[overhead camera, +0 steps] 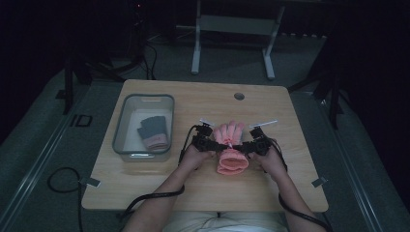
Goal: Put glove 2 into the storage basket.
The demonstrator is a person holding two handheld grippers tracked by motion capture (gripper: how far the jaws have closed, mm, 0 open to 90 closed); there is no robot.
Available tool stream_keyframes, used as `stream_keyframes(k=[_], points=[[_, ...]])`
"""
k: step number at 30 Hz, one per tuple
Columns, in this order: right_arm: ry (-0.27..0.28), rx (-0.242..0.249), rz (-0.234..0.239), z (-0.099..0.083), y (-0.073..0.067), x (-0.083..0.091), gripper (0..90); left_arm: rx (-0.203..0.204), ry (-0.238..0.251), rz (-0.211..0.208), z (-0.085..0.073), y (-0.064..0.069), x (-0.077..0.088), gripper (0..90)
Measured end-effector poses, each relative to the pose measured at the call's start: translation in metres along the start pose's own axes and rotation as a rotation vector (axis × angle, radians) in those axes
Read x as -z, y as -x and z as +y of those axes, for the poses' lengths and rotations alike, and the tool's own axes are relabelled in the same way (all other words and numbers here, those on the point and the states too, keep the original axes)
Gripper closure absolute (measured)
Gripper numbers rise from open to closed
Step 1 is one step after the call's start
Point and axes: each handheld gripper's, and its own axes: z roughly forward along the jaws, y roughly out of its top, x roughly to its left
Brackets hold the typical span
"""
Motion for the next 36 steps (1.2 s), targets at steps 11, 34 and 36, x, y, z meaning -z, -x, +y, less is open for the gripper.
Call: stream_keyframes(k=[11,34,36], points=[[0.055,0.019,-0.043,-0.001,-0.016,0.005,63.1,-0.043,0.031,-0.046,0.003,0.011,0.008,72.4],[0.220,0.103,0.008,0.048,-0.074,0.052,63.8,-0.176,0.121,0.058,0.038,0.051,0.106,73.1],[0.224,0.107,0.013,0.053,-0.079,0.053,63.8,-0.179,0.130,0.060,0.040,0.051,0.114,73.1]])
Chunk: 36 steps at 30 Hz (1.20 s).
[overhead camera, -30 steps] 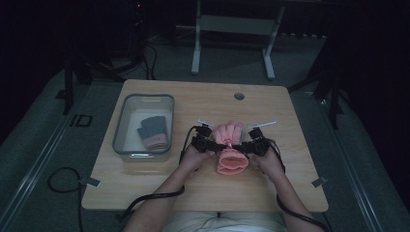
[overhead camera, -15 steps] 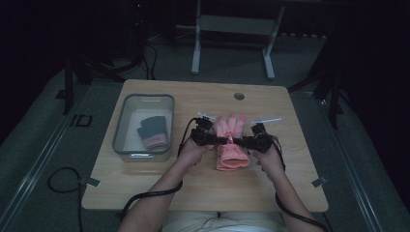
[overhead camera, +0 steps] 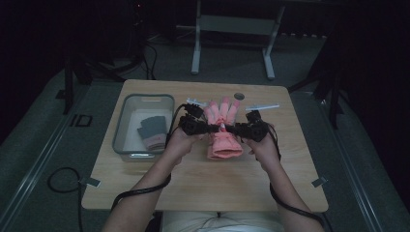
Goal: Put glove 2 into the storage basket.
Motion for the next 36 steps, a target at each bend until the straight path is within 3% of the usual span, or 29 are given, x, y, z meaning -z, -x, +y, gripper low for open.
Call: stream_keyframes(k=[17,36], points=[[0.022,0.067,0.032,0.046,-0.042,-0.017,63.8,0.003,0.048,0.094,0.011,-0.012,0.061,73.0],[0.005,0.121,0.097,0.076,-0.089,-0.059,63.7,0.042,0.074,0.182,-0.005,-0.038,0.120,73.0]])
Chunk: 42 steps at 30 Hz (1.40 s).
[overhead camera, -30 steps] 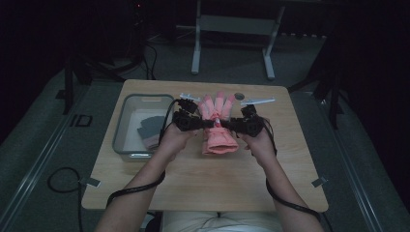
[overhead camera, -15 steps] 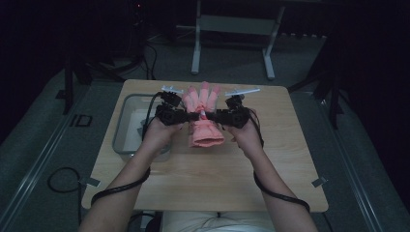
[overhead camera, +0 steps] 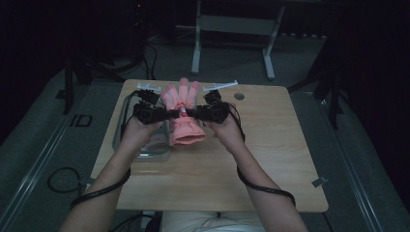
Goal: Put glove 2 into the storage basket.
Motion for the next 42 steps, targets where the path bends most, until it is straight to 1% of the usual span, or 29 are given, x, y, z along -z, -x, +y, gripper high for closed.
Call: stream_keyframes(k=[2,4,5,9,10,11,13,14,15,16,18,22,25,29,33,36,40,42], points=[[-0.005,0.008,0.005,0.003,-0.004,-0.006,63.7,0.007,0.003,0.009,-0.003,-0.005,0.005,73.0],[-0.008,0.011,0.007,0.004,-0.007,-0.009,63.7,0.007,0.003,0.009,-0.003,-0.005,0.005,73.0],[-0.015,0.022,0.012,0.008,-0.013,-0.017,63.6,0.024,0.005,0.024,-0.008,-0.014,0.014,72.9],[-0.023,0.038,0.017,0.012,-0.022,-0.031,63.7,0.034,0.006,0.042,-0.013,-0.023,0.023,72.9],[-0.025,0.039,0.019,0.013,-0.024,-0.033,63.6,0.034,0.006,0.042,-0.013,-0.023,0.023,72.9],[-0.028,0.042,0.021,0.013,-0.027,-0.037,63.7,0.045,0.008,0.049,-0.018,-0.028,0.028,72.9],[-0.036,0.049,0.027,0.015,-0.032,-0.043,63.7,0.052,0.009,0.058,-0.022,-0.033,0.033,72.9],[-0.036,0.049,0.027,0.015,-0.032,-0.043,63.7,0.052,0.009,0.058,-0.022,-0.033,0.033,72.9],[-0.039,0.053,0.031,0.016,-0.034,-0.047,63.7,0.060,0.014,0.066,-0.025,-0.037,0.038,72.9],[-0.039,0.053,0.031,0.016,-0.034,-0.047,63.7,0.060,0.014,0.066,-0.025,-0.037,0.038,72.9],[-0.048,0.064,0.042,0.020,-0.041,-0.058,63.7,0.075,0.021,0.079,-0.029,-0.044,0.044,72.9],[-0.051,0.072,0.058,0.024,-0.050,-0.071,63.7,0.093,0.031,0.098,-0.036,-0.052,0.054,72.9],[-0.057,0.074,0.076,0.026,-0.055,-0.080,63.7,0.106,0.032,0.116,-0.040,-0.057,0.060,72.9],[-0.066,0.084,0.091,0.032,-0.061,-0.090,63.7,0.122,0.050,0.136,-0.044,-0.064,0.067,72.9],[-0.073,0.084,0.102,0.034,-0.063,-0.096,63.7,0.132,0.049,0.142,-0.047,-0.068,0.069,72.9],[-0.076,0.085,0.103,0.034,-0.062,-0.101,63.7,0.140,0.057,0.144,-0.048,-0.072,0.066,72.9],[-0.093,0.098,0.074,0.036,-0.058,-0.107,63.7,0.172,0.070,0.133,-0.049,-0.081,0.057,72.9],[-0.101,0.095,0.062,0.038,-0.054,-0.111,63.7,0.184,0.073,0.136,-0.047,-0.085,0.051,72.9]])
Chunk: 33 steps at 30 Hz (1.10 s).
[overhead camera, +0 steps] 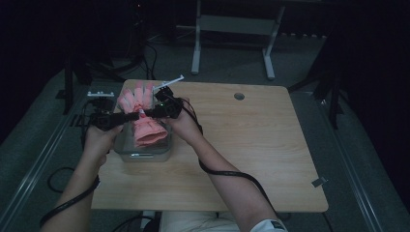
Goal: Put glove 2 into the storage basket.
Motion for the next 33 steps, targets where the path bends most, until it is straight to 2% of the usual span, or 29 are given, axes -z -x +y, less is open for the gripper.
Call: stream_keyframes(k=[5,11,17,19,21,24,28,31,33], points=[[-0.025,-0.009,-0.021,0.000,0.012,-0.011,63.9,0.033,-0.009,-0.002,-0.002,-0.009,-0.017,73.0],[-0.062,-0.022,-0.034,-0.008,0.022,-0.025,64.0,0.097,-0.018,-0.032,-0.014,-0.022,-0.035,72.9],[-0.098,-0.052,-0.027,-0.022,0.029,-0.043,64.1,0.109,-0.064,-0.001,-0.026,-0.028,-0.049,72.9],[-0.121,-0.059,-0.026,-0.026,0.031,-0.048,64.0,0.130,-0.088,-0.005,-0.029,-0.031,-0.055,72.7],[-0.155,-0.077,-0.025,-0.029,0.034,-0.053,63.9,0.135,-0.115,0.000,-0.032,-0.032,-0.060,72.5],[-0.170,-0.095,-0.024,-0.033,0.037,-0.058,63.9,0.154,-0.136,0.024,-0.033,-0.033,-0.064,72.3],[-0.180,-0.097,-0.031,-0.034,0.038,-0.064,63.8,0.152,-0.174,0.093,-0.030,-0.029,-0.068,70.9],[-0.196,-0.098,-0.036,-0.033,0.040,-0.066,62.3,0.163,-0.191,0.118,-0.029,-0.028,-0.071,68.2],[-0.209,-0.119,-0.032,-0.033,0.042,-0.067,59.9,0.176,-0.190,0.132,-0.029,-0.029,-0.072,65.2]])
